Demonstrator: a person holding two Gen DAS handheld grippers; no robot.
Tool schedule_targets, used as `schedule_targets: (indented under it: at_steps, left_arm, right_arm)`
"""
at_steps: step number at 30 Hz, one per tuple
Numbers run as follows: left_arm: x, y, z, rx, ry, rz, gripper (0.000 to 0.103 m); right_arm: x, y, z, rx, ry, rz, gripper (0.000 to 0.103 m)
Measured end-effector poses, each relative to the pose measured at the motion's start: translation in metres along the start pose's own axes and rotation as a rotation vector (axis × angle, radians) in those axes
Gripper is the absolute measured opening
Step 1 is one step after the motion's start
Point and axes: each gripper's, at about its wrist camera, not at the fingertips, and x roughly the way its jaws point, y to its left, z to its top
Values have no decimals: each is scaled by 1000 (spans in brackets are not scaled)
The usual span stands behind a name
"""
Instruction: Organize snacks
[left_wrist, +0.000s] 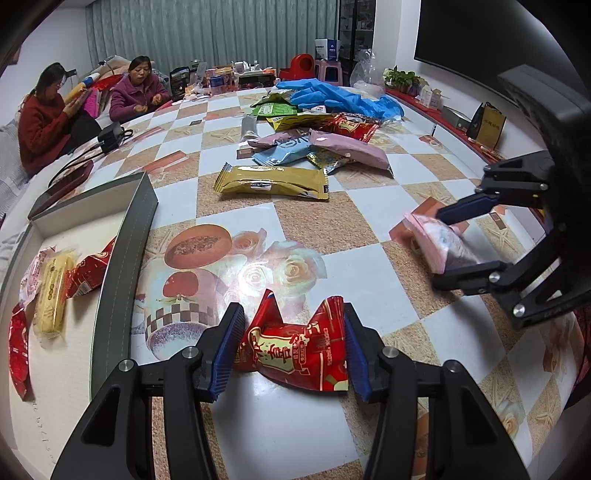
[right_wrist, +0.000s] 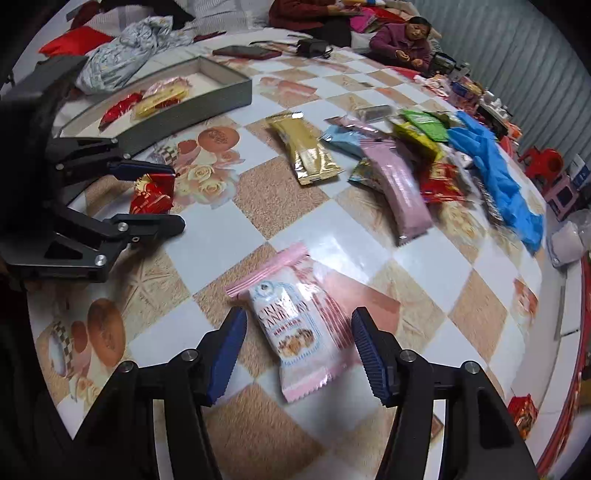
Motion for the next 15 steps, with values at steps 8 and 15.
schedule_targets:
  at_steps: [8, 15]
  left_arm:
    - [0, 0, 0, 1, 0, 1, 57]
    - [0, 2, 0, -15, 6, 19, 56]
  right_arm:
    - [-1, -2, -8, 289, -86, -20, 55]
    - [-10, 42, -15, 574, -164, -215, 49]
